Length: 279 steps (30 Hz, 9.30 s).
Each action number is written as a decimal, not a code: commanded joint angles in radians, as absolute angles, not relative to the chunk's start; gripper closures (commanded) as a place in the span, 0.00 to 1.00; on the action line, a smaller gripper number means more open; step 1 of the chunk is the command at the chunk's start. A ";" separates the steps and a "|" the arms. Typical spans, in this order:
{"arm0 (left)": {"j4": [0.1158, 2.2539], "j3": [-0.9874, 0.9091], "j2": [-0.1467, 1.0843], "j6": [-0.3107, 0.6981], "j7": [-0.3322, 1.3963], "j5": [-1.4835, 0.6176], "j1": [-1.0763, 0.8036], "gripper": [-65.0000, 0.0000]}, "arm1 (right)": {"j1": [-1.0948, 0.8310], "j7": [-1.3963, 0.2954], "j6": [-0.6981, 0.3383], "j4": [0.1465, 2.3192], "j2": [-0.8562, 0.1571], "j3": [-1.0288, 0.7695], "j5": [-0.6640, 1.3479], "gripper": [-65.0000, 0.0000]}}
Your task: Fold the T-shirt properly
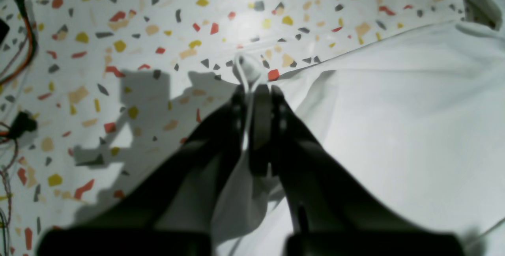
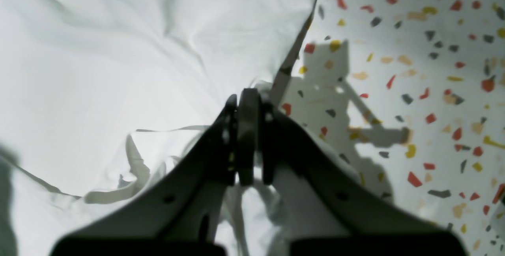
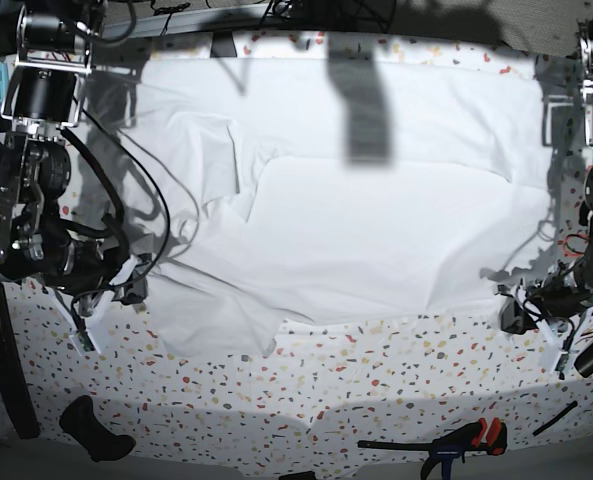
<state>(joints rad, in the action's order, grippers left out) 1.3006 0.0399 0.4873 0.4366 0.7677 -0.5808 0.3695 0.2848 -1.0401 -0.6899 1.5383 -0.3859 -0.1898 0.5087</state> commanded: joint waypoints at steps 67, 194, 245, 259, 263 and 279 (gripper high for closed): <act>1.802 0.033 0.582 0.246 0.881 -0.079 -0.166 1.00 | -0.215 -1.083 -0.698 1.937 -0.379 -0.544 0.523 1.00; 1.765 0.033 0.541 0.235 0.831 -0.083 -0.166 1.00 | -0.701 -1.081 -0.698 2.329 -0.495 -0.202 0.299 1.00; 2.169 0.032 0.649 0.232 0.760 0.014 -0.535 1.00 | -0.701 -1.078 -0.698 2.329 -0.496 -0.202 0.297 1.00; 1.989 0.033 0.648 0.212 0.772 -0.194 -0.259 0.67 | -0.701 -1.079 -0.698 2.329 -0.495 -0.202 0.298 1.00; 1.749 0.033 0.648 0.265 0.820 -0.366 -0.138 0.67 | -0.701 -1.079 -0.698 2.329 -0.495 -0.202 0.299 1.00; 1.488 0.032 0.646 0.412 0.838 -0.559 -0.033 0.67 | -0.701 -1.079 -0.698 2.329 -0.495 -0.202 0.299 1.00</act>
<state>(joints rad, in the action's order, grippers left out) 1.4712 0.0406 0.6281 0.4042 0.8490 -0.5579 -0.0467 -0.6983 -1.0893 -0.6941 2.3142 -0.4850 -0.1963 0.2932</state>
